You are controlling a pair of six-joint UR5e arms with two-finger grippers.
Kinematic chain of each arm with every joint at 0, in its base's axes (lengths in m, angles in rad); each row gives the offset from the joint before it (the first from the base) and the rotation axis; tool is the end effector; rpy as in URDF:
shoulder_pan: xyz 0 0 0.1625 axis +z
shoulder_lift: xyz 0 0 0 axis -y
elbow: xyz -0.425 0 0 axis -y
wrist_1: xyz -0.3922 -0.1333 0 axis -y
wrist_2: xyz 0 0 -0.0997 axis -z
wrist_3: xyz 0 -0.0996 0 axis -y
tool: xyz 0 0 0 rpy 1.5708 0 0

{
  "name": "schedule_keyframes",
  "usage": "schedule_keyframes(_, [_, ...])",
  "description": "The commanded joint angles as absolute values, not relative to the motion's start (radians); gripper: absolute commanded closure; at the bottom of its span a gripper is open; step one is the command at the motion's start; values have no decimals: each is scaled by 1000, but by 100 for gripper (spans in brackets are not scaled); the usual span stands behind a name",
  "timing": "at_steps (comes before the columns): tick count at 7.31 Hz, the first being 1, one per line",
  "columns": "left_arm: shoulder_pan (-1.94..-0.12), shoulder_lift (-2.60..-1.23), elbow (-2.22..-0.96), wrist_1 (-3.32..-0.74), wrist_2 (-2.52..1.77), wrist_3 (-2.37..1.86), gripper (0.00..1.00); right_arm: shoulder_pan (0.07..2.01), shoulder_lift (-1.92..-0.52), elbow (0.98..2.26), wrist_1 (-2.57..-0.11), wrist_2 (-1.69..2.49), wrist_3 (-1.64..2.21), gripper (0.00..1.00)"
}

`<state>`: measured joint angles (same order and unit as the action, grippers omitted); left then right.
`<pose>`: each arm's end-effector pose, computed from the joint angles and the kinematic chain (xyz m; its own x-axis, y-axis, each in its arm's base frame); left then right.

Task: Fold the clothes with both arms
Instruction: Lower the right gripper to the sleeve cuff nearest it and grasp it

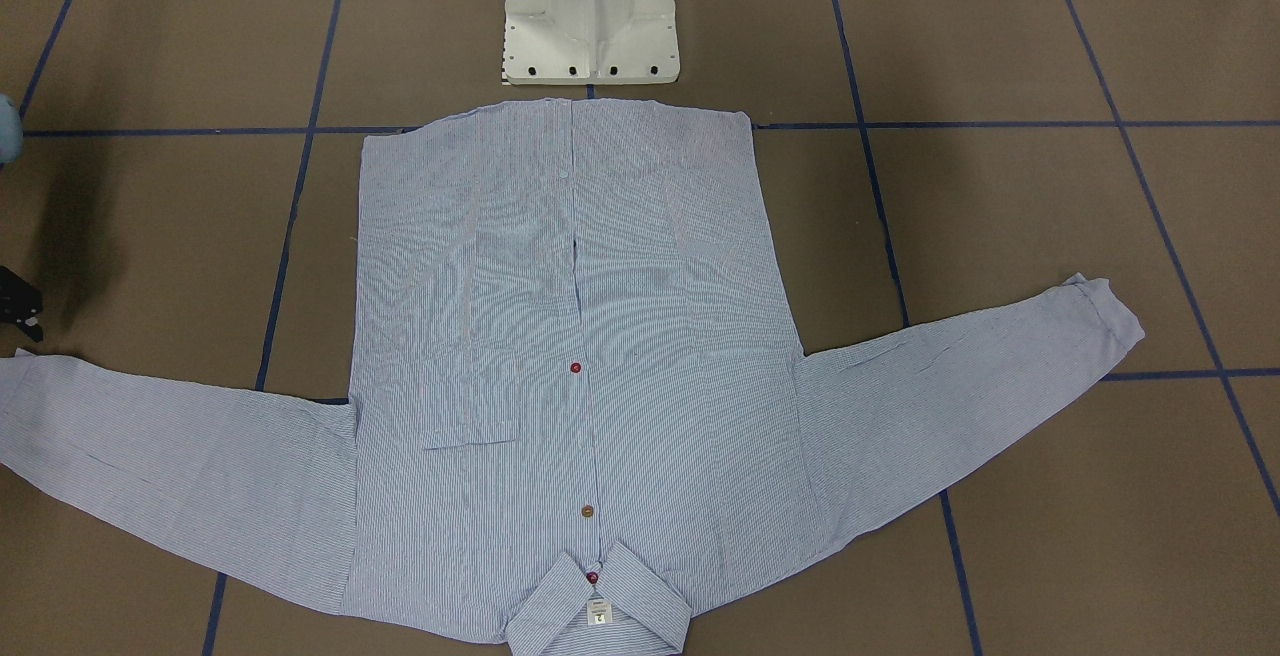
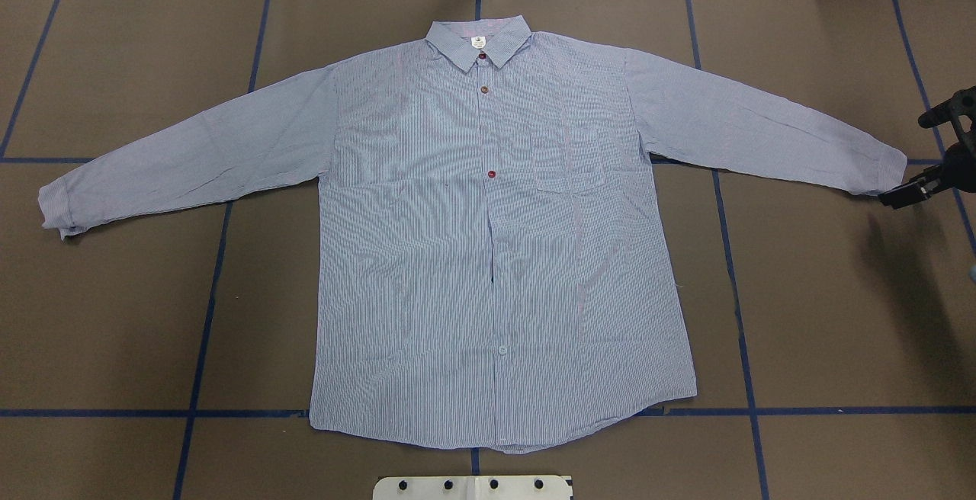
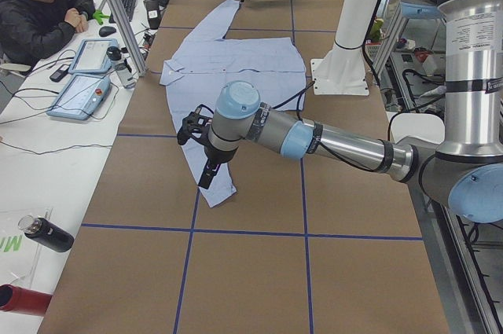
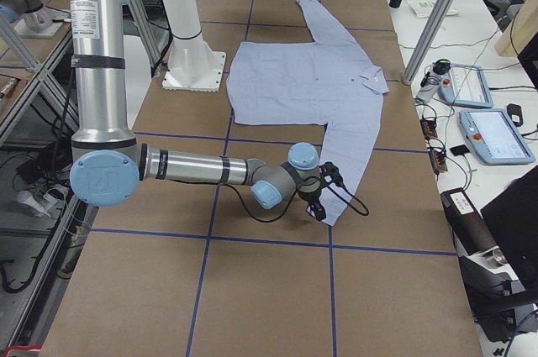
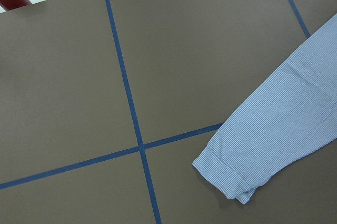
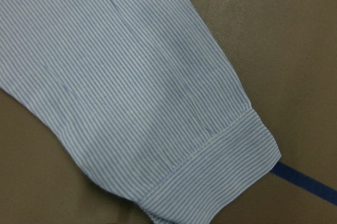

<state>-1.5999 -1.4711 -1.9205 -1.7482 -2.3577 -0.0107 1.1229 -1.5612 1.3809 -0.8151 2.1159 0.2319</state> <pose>-0.0761 -0.4556 0.5110 0.7140 0.2631 -0.6489 0.0341 0.9125 0.4076 -0.1516 -0.5040 0.6750 0.7147 -0.4341 0.5484 0.2046 0.8795 0.4296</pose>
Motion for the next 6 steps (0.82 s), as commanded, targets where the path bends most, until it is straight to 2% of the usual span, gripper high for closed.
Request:
schedule_keyframes(1, [-1600, -1471, -1921, -1749, -2359, -11, 0, 1120, -1540, 1350, -816, 2114, 230, 6])
schedule_keyframes(6, [-1601, -1470, -1927, -1746, -2359, -11, 0, 1121, -1512, 1322, -816, 2091, 224, 14])
